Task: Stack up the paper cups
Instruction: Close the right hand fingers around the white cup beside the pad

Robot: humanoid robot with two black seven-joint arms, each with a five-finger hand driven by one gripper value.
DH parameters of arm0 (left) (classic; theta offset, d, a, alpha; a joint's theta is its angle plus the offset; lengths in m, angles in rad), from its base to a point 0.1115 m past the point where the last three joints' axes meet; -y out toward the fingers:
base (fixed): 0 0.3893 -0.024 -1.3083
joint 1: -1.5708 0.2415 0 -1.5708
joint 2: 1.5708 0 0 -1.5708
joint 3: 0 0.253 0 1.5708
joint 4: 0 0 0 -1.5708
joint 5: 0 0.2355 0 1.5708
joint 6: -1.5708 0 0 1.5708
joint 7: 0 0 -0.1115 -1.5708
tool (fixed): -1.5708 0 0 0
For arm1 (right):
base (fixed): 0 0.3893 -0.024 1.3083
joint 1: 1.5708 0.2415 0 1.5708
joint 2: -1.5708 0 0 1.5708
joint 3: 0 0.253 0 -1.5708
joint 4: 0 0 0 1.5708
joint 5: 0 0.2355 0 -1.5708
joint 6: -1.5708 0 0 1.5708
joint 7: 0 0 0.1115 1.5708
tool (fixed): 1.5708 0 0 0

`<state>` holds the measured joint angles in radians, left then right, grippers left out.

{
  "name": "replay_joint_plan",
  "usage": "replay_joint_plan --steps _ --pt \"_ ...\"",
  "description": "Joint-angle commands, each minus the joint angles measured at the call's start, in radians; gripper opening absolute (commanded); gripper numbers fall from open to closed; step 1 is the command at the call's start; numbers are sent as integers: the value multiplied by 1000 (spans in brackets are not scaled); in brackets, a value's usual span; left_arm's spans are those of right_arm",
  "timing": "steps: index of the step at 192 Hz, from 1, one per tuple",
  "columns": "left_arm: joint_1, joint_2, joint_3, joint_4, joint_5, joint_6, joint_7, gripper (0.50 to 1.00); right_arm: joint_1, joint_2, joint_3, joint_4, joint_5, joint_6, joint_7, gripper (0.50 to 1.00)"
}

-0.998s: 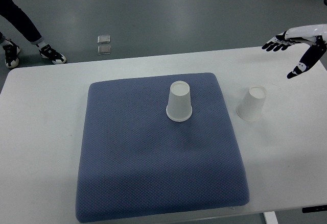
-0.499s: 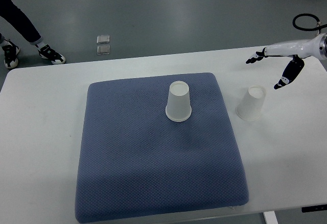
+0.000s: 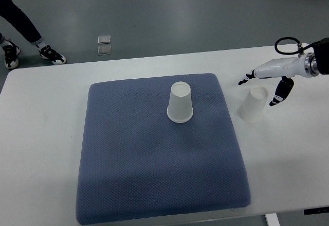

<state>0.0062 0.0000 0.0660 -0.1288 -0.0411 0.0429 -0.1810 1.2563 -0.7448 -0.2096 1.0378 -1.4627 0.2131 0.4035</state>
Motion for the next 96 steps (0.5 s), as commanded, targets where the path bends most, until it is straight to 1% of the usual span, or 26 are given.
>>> replay_joint_plan --steps 1,21,68,96 --pt "0 0 0 0 1 0 0 1000 -1 2 -34 -9 -1 -49 -5 915" --pt "0 0 0 0 0 0 0 1000 -17 12 -44 -15 -1 -77 -6 917" --pt "0 0 0 0 0 0 0 1000 -61 71 -44 -85 -8 -147 -8 915" --pt "0 0 0 0 0 0 0 1000 -63 91 -45 -114 -10 -153 -8 913"
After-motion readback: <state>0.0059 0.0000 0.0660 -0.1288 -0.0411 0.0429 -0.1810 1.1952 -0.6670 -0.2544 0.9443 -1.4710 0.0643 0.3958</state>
